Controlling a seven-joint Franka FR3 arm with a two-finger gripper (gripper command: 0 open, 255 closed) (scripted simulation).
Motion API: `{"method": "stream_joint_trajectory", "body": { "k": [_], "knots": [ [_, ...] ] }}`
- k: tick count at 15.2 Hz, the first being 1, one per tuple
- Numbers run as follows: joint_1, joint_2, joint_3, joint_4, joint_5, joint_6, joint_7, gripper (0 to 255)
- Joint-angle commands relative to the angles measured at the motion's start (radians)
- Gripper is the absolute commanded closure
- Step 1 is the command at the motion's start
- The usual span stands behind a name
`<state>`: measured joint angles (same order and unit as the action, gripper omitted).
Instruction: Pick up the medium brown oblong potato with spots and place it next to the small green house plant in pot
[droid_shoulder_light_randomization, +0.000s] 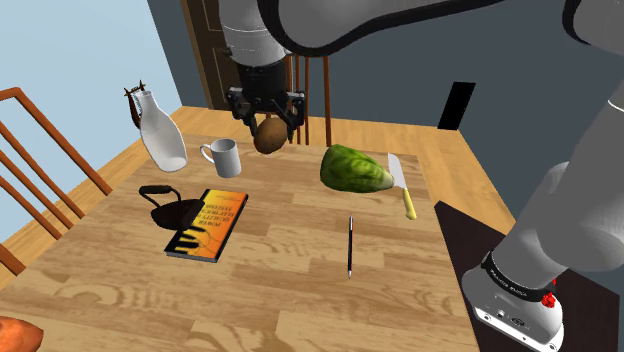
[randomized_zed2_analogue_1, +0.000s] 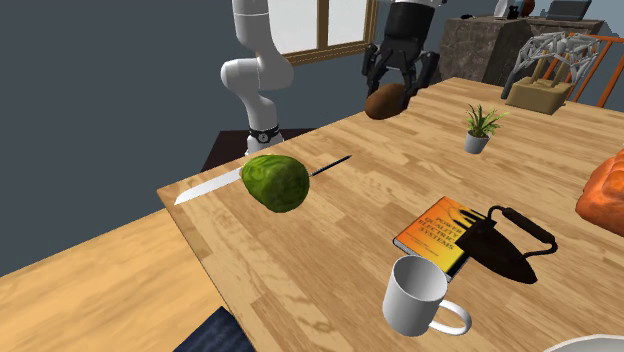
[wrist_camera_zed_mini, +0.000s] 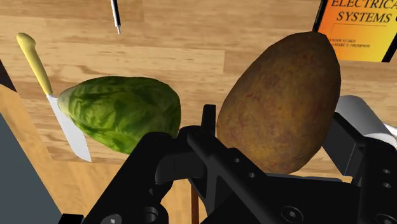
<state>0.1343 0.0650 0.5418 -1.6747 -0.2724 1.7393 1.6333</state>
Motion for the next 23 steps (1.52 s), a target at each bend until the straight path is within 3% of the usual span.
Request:
{"method": "stream_joint_trajectory", "body": {
  "k": [1, 12, 23],
  "knots": [
    [0.018, -0.027, 0.017, -0.036, 0.012, 0.005, 0.037, 255],
    [0.13, -0.112, 0.134, -0.109, 0.069, -0.043, 0.252, 255],
    [0.268, -0.042, 0.286, -0.032, 0.048, -0.131, 0.533, 255]
  ]
}}
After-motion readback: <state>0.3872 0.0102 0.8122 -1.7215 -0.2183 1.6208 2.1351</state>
